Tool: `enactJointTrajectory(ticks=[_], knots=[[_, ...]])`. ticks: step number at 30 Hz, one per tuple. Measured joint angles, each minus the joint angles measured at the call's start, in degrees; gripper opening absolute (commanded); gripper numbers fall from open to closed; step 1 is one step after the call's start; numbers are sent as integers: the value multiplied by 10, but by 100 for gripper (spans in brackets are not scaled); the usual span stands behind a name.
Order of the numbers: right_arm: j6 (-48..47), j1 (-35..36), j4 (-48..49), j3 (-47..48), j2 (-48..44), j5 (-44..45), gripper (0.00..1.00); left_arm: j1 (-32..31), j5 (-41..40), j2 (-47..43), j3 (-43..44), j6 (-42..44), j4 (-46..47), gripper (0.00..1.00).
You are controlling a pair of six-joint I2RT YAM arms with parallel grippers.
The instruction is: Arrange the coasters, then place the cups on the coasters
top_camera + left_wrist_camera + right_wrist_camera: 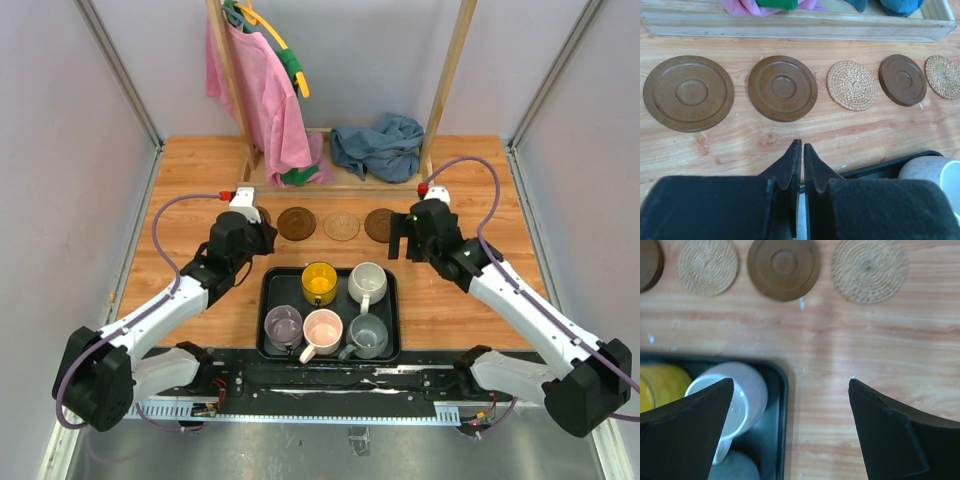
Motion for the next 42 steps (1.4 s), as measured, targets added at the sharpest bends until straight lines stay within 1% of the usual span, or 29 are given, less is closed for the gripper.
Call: enactJointTrajectory(ticks=[3,12,19,26,31,36,42], knots=[[21,49,-30,0,-8,2,99,0,3,6,0,2,0,9],[76,134,-49,-19,-52,-14,99,-4,22,6,0,-1,0,9],[107,173,-45,-43,-56,-10,98,-19,7,-1,0,-13,-17,8],[148,231,-43,-47,-30,19,98,-27,-3,-20,-22,-29,-24,8],[185,251,-44,-51,-1,39,98,-27,-3,-35,-46,-37,-25,8],[217,286,-58,-47,46,68,99,-27,-1,-50,-64,-40,-17,8],[238,317,-73,-14,110,87,100,-28,1,-50,-66,-39,-11,8]])
